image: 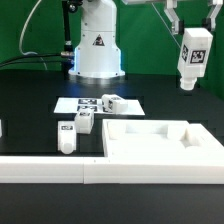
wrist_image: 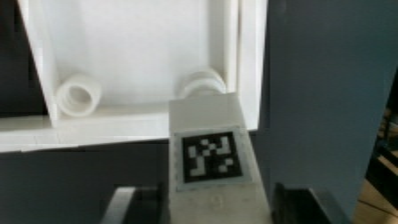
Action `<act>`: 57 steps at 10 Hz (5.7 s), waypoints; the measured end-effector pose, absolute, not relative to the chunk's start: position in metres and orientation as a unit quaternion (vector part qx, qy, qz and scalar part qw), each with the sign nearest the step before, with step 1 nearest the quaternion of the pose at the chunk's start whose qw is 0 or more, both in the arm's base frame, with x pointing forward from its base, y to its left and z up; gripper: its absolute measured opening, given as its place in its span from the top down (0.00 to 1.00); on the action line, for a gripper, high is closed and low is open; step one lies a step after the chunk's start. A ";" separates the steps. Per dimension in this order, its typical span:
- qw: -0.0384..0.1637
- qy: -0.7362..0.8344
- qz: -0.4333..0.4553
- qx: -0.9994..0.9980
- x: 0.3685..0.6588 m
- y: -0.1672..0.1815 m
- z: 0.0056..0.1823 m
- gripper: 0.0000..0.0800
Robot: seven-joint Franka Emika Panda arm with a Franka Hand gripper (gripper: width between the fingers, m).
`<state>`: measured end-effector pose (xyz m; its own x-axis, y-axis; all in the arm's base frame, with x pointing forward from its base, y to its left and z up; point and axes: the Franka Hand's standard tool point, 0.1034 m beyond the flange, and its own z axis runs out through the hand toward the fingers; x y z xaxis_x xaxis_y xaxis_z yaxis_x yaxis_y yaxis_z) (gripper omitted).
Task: Assemble one leg
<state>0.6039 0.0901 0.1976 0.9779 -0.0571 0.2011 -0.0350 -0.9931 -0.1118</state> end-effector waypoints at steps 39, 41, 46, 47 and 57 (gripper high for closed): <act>0.049 0.007 -0.019 -0.999 0.643 0.109 0.104 0.19; 0.048 0.001 0.035 -0.998 0.641 0.097 0.098 0.19; 0.049 0.004 0.013 -0.999 0.653 0.098 0.090 0.19; 0.048 0.005 0.002 -0.999 0.657 0.100 0.084 0.19; 0.065 0.317 0.003 -0.946 0.660 0.107 0.074 0.99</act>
Offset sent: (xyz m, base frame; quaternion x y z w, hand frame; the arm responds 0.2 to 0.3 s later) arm 0.0000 0.0000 0.0000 0.0000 0.1296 0.0000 0.9916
